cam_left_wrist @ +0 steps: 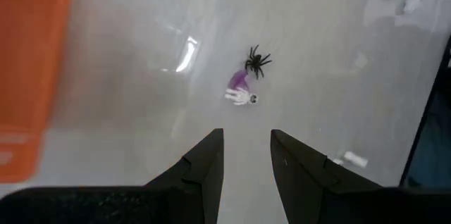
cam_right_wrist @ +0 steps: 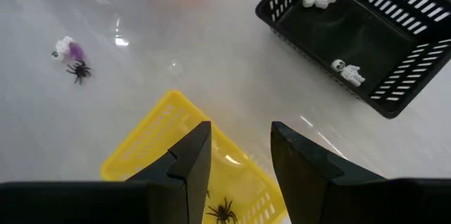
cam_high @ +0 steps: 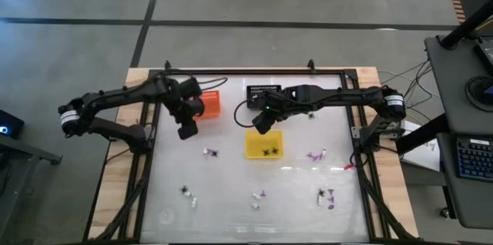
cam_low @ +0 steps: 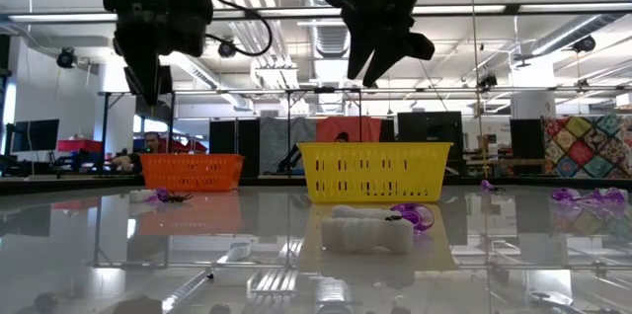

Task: Sort Halloween decoration
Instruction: Put the white skeleton toy into the black bin

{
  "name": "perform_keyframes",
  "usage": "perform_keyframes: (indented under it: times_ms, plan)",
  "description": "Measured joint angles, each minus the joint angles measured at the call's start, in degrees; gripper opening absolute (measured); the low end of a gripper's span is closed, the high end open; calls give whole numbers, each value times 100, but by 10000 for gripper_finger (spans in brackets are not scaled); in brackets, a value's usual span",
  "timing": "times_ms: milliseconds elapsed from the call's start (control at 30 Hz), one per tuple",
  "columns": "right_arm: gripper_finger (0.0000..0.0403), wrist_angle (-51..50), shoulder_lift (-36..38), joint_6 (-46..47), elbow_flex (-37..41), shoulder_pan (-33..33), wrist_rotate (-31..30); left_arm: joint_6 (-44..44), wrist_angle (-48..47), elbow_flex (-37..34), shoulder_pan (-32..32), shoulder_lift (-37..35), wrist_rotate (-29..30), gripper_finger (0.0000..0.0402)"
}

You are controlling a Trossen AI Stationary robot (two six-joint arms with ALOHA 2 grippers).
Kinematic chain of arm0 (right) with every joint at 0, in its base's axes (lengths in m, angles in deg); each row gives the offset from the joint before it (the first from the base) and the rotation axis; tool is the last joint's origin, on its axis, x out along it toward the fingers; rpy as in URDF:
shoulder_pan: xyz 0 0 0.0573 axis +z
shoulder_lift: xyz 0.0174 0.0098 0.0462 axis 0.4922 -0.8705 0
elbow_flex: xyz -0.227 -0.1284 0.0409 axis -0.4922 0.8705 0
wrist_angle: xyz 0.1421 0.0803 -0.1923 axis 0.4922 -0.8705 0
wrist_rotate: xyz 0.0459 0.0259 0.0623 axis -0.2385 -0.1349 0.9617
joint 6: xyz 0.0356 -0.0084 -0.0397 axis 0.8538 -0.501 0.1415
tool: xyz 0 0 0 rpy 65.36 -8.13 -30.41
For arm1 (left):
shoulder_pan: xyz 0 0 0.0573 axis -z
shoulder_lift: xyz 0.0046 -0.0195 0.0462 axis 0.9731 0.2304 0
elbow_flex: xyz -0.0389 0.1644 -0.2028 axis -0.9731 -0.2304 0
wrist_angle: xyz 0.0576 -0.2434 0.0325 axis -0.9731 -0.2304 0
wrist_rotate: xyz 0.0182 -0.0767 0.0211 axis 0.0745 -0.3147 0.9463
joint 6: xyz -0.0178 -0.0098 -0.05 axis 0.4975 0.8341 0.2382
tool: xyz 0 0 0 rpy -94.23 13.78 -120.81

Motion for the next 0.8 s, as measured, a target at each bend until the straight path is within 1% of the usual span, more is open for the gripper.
perform_keyframes:
  times_ms: [100,267,367,533,667,800]
  plan:
    - [137,-60,7,9,-36,11,12,439,289,-280,230,-178,2,100]
    - [137,-289,11,10,-84,58,17,844,553,-634,686,-420,12,100]
    - [137,-364,11,1,-84,70,18,1257,889,-869,988,-493,181,100]
    - [137,-376,11,13,-84,70,17,2369,1356,-1183,1430,-460,688,100]
    - [137,-363,11,29,-84,70,13,3234,1690,-1337,1669,-364,1050,100]
    - [137,-361,11,40,-84,70,9,3964,1847,-1365,1794,-221,1074,100]
